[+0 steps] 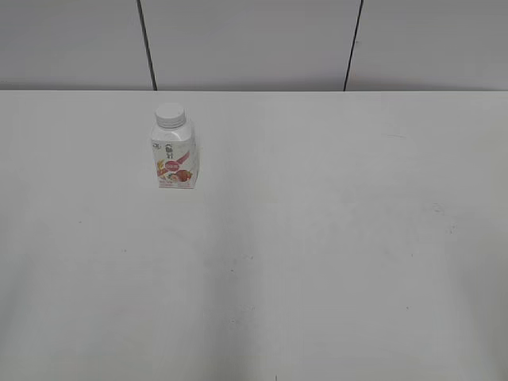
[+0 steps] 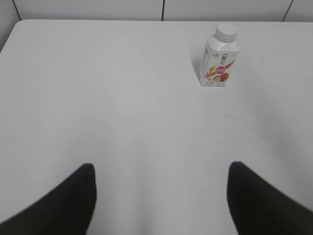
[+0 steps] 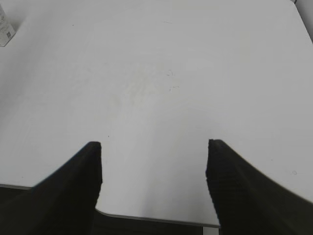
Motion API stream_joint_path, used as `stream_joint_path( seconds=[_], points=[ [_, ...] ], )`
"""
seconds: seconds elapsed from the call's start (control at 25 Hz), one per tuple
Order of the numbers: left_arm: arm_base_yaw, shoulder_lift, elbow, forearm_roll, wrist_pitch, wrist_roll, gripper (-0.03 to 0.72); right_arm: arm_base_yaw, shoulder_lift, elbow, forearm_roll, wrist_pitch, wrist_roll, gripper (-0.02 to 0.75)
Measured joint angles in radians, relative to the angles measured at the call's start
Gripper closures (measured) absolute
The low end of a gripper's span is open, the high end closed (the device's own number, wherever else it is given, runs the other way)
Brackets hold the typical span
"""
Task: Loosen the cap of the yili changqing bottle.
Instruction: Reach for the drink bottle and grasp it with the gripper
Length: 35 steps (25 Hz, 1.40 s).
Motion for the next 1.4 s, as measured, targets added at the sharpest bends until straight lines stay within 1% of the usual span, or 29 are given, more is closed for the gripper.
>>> stream_joint_path(
  seconds=[1.24,1.4],
  points=[
    [0.000,0.000,0.000,-0.007,-0.005,0.000,0.179,0.000,0.000,0.000,0.000,-0.001,0.000,0.206],
    [0.000,0.026,-0.034,-0.007,-0.051,0.005,0.179,0.000,0.000,0.000,0.000,-0.001,0.000,0.206]
  ],
)
